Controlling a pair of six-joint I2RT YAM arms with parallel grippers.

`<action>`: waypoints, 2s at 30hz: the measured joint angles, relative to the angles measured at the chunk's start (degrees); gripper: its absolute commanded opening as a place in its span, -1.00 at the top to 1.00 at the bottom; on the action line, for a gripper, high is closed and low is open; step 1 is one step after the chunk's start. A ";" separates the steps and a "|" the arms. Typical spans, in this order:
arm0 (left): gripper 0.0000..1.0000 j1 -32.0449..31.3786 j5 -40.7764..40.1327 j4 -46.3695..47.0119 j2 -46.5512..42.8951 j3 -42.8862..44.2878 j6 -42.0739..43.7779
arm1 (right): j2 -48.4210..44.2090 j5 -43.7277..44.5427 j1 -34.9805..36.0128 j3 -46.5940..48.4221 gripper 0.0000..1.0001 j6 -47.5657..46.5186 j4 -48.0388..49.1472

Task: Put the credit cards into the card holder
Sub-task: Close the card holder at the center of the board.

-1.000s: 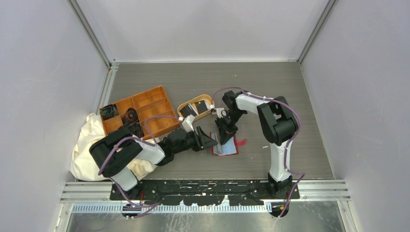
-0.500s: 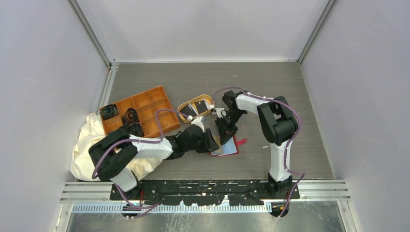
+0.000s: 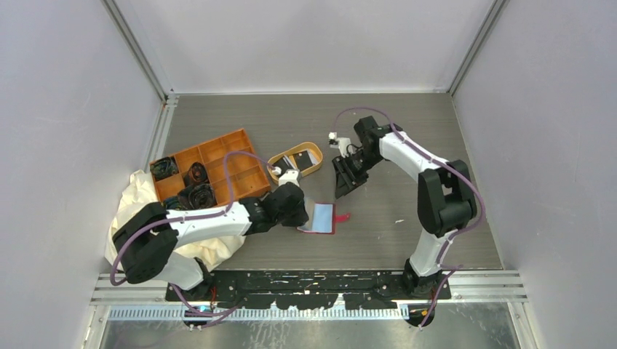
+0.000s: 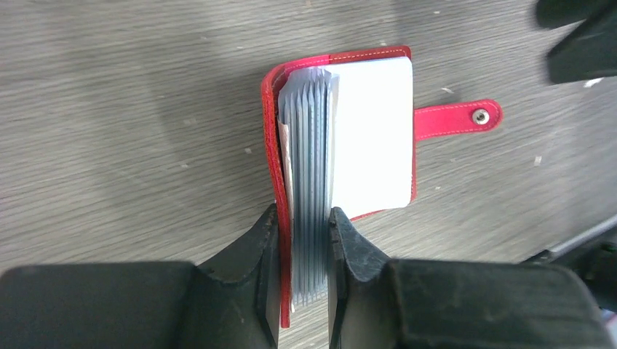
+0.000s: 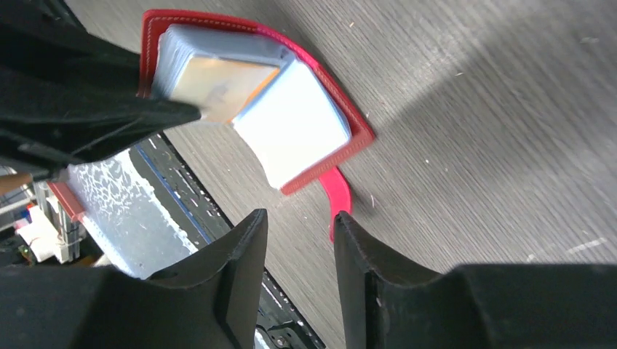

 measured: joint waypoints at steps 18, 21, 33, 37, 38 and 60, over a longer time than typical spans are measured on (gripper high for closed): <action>0.32 -1.75 -9.81 -36.81 15.91 29.11 13.40 | -1.64 -5.66 -4.24 -0.09 0.09 -0.72 -0.46; 0.14 -2.93 -10.91 -39.98 19.78 32.00 14.62 | -1.11 -6.23 -4.70 -0.09 0.09 -0.74 -0.74; -0.06 -8.41 -6.01 -36.94 20.81 36.76 16.87 | 0.04 -9.42 -6.54 -0.09 0.09 -0.72 -1.57; -0.05 -7.78 -1.42 -31.28 19.08 31.82 16.63 | 0.48 -11.54 -6.71 -0.09 0.10 -0.83 -1.77; -0.05 -7.52 -0.59 -29.40 17.99 29.88 16.61 | 0.48 -12.41 -6.80 -0.11 0.12 -0.94 -1.75; 0.57 9.88 16.65 6.60 -11.30 -7.43 10.51 | -0.48 -21.38 6.47 -3.48 0.45 6.29 11.54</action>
